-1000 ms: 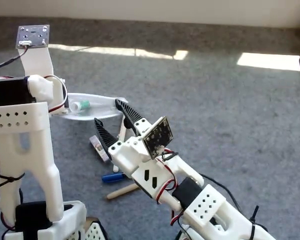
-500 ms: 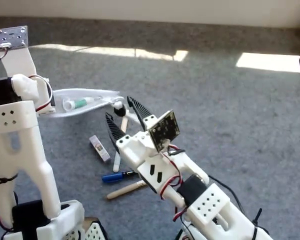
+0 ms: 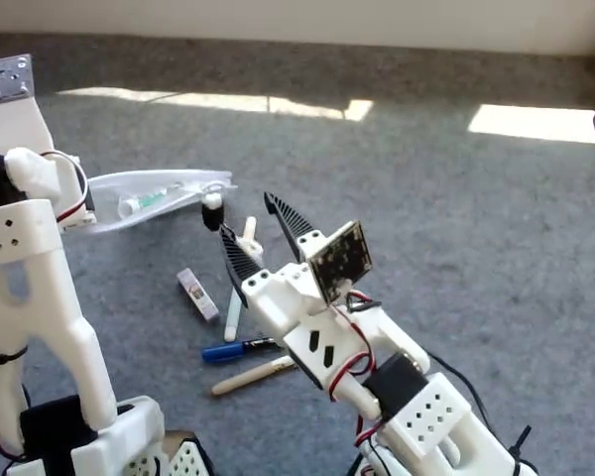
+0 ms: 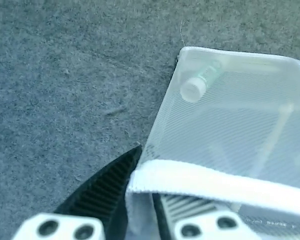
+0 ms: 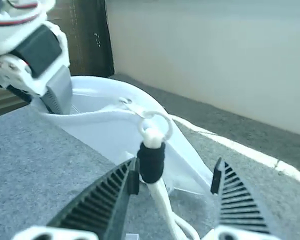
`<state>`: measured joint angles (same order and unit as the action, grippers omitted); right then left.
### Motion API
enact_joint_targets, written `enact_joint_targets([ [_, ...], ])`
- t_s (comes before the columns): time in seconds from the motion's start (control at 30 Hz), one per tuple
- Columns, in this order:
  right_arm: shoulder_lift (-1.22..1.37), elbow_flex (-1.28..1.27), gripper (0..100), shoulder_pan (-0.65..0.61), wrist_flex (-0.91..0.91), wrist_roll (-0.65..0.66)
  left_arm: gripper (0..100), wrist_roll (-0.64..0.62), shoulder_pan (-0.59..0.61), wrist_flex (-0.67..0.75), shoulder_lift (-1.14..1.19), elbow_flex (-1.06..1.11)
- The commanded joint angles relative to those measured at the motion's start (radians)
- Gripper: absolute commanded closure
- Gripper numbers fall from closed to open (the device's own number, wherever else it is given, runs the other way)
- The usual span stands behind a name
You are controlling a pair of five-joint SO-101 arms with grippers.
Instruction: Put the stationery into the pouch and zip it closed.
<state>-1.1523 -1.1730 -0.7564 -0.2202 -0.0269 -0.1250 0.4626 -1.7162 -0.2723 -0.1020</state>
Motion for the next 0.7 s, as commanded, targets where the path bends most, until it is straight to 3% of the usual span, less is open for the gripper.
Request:
enact_joint_targets([
  [0.0,0.081,0.107,77.2,0.048,-0.005,-0.031,99,-0.011,0.039,0.020,-0.005,-0.004],
  [0.13,0.189,0.156,77.2,0.107,-0.007,-0.144,99,-0.011,0.051,0.020,-0.005,-0.004],
  [0.67,0.519,0.303,77.2,0.143,-0.061,-0.157,99,-0.009,0.105,0.015,-0.005,-0.002],
])
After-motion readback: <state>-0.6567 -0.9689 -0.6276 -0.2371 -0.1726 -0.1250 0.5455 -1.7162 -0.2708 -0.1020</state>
